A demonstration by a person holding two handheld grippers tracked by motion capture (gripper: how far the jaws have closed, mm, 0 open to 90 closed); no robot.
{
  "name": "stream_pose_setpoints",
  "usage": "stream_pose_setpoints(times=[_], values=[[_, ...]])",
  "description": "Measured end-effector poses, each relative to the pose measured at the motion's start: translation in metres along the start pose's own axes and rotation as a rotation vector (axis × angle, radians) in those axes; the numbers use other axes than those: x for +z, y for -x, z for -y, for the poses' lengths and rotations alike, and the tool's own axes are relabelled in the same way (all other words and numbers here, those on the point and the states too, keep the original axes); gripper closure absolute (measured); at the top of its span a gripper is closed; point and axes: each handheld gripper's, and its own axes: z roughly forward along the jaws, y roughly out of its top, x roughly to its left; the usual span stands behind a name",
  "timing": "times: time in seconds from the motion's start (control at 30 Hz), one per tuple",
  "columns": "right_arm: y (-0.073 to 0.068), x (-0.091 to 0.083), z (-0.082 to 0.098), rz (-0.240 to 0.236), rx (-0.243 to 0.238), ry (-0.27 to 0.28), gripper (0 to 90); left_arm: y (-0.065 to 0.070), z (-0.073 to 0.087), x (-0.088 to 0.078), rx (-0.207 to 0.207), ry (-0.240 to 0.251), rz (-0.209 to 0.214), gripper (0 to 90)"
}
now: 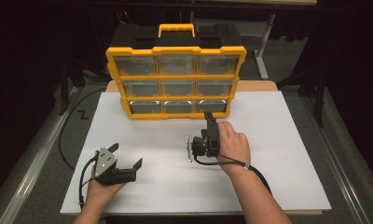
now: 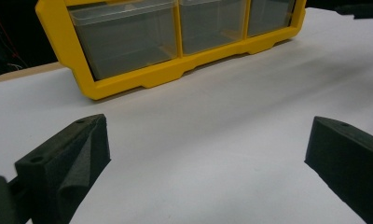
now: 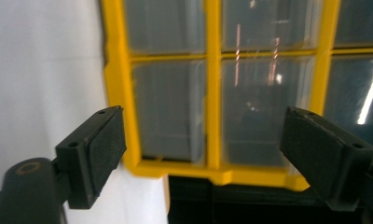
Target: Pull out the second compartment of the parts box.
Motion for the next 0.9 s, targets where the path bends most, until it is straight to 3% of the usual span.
stream_pose_setpoints(times=[0.3,0.33,0.37,0.43,0.5,0.57,0.63,0.7,0.9], values=[[0.021,0.018,-0.012,0.045,-0.025,0.011,26.7,0.002,0.000,0.000,-0.004,-0.002,0.018,0.7],[0.023,0.019,-0.013,0.044,-0.004,0.005,28.0,0.002,0.000,0.000,-0.009,-0.001,0.020,0.7],[0.028,0.021,-0.014,0.052,-0.020,0.007,29.6,0.002,0.000,0.000,-0.009,-0.001,0.022,0.7],[0.039,0.026,-0.018,0.065,-0.008,0.000,32.7,0.003,0.000,0.000,-0.007,0.000,0.024,0.7],[0.043,0.027,-0.019,0.072,-0.014,0.000,34.1,0.003,0.000,0.000,-0.008,-0.001,0.026,0.7],[0.050,0.030,-0.022,0.080,0.031,-0.004,36.9,0.002,0.000,0.000,-0.012,0.001,0.025,0.7],[0.059,0.032,-0.025,0.105,-0.006,0.005,39.4,0.002,0.000,-0.001,-0.017,0.002,0.025,0.7],[0.064,0.033,-0.027,0.110,0.017,0.003,41.4,0.001,0.000,-0.001,-0.019,0.003,0.025,0.7],[0.082,0.038,-0.035,0.136,0.020,-0.002,46.8,0.001,0.000,-0.001,-0.025,0.006,0.026,0.7]])
